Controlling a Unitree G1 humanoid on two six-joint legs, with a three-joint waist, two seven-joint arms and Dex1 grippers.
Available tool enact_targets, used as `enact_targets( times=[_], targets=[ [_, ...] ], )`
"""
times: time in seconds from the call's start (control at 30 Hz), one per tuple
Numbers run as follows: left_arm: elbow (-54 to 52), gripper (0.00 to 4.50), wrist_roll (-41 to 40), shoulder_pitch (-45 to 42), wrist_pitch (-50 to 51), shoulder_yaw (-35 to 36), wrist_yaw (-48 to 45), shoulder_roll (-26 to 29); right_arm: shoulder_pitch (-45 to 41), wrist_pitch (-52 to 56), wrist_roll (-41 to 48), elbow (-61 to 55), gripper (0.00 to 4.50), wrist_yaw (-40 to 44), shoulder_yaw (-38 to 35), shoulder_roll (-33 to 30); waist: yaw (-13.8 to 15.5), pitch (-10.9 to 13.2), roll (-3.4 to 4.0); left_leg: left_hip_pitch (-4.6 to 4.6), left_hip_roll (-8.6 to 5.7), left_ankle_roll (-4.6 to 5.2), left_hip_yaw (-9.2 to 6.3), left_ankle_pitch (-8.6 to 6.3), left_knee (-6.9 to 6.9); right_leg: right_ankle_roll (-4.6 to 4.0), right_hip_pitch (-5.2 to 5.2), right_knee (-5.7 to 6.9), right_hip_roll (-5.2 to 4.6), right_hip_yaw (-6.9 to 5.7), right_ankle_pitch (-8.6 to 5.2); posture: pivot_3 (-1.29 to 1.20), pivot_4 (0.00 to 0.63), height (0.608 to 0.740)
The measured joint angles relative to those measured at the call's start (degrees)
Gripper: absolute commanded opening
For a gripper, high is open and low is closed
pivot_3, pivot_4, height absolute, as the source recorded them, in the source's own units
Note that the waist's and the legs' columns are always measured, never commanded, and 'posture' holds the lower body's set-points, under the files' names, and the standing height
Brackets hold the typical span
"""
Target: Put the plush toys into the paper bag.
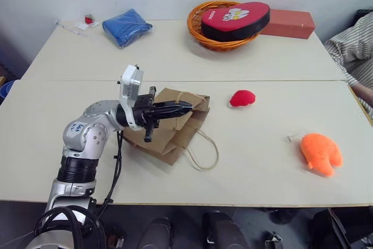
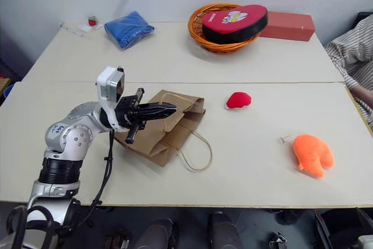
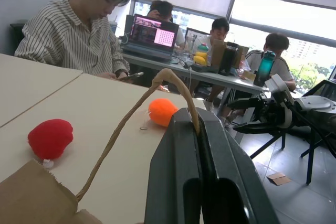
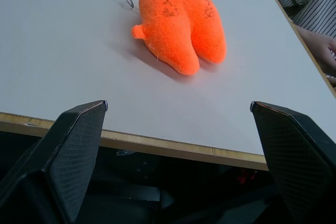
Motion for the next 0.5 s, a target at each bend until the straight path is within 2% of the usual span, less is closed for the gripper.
enact_targets(
  times=[0.07, 0.3, 0.4, 0.5],
  targets=[
    [0.04, 0.00, 0.00, 0.00, 0.12, -0.02, -0.29, 0.05, -2.02, 2.56, -1.67, -1.27, 4.46, -1.68, 1.12, -2.22, -0.09, 0.00, 0.00, 0.00, -0.01, 0.00, 0.01, 0.00, 0.03, 0.00, 0.01, 0.00, 0.00, 0.01, 0.00, 0.00, 0.150, 0.740],
    [-0.06, 0.00, 0.03, -0.11, 0.60, -0.18, -0.36, -0.18, -18.04, 22.75, -8.02, -4.06, 4.46, -10.48, 5.99, -16.15, 0.42, -0.01, 0.02, -0.10, -0.03, -0.02, -0.04, 0.03, 0.15, 0.00, -0.05, 0.06, 0.00, -0.06, 0.00, 0.00, 0.150, 0.740],
    [-0.19, 0.00, 0.02, -0.07, 0.64, -0.16, -0.26, -0.14, -23.49, 27.38, -10.69, -1.45, 3.88, -12.07, 8.78, -19.13, 0.86, -0.01, 0.02, -0.11, -0.03, -0.01, -0.04, 0.03, 0.18, 0.00, -0.05, 0.05, 0.00, -0.08, 0.00, 0.00, 0.150, 0.740],
    [-0.37, 0.00, 0.02, -0.02, 0.72, -0.11, -0.09, 0.02, -26.96, 29.76, -12.76, 1.44, 2.92, -13.31, 10.01, -20.96, 1.34, -0.01, 0.02, -0.14, -0.05, 0.00, -0.02, 0.03, 0.21, 0.01, -0.07, 0.05, -0.01, -0.07, 0.01, 0.00, 0.150, 0.740]
  ],
)
